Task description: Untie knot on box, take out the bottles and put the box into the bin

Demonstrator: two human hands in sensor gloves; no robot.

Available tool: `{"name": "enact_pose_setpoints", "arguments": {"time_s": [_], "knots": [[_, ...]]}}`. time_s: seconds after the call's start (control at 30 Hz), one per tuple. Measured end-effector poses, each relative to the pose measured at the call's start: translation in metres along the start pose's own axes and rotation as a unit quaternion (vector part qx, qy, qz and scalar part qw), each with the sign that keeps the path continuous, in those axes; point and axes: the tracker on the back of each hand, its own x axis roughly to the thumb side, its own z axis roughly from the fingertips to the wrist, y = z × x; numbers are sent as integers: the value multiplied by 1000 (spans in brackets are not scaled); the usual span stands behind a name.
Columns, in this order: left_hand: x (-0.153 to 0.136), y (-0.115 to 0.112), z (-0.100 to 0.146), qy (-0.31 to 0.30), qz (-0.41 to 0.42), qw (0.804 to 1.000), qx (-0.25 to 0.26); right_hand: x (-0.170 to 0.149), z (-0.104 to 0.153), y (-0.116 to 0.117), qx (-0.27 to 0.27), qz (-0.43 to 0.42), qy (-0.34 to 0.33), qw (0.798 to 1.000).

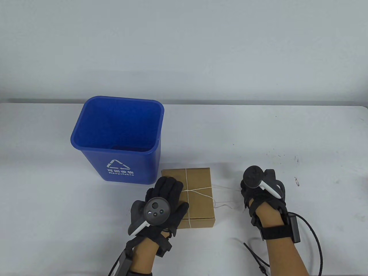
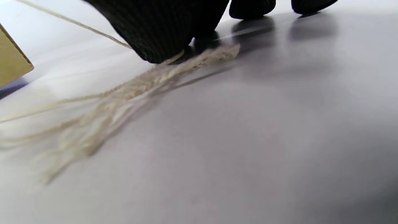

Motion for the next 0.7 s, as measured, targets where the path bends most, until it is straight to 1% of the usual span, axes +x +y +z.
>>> {"name": "enact_pose_setpoints", "arguments": {"time_s": [0.13,0.2,0.3,0.37,0.5,0.6,0.7], "knots": [[0,0,0,-1,3,1000,1,-3,0,-2,2,-10,10,1000],[0,0,1,-1,3,1000,1,-3,2,-5,4,-12,0,1000],[0,1,0,-1,4,1000,0,-1,8,-15,-4,-48,-10,999],[0,1,0,-1,4,1000,0,7,15,-26,-44,-70,-40,996],[0,1,0,-1,5,1000,-1,31,31,-41,-84,-112,-116,983],[0,1,0,-1,5,1000,-1,56,41,-44,-82,-113,-167,976],[-1,1,0,-1,6,1000,-1,73,48,-43,-70,-109,-196,972]]}}
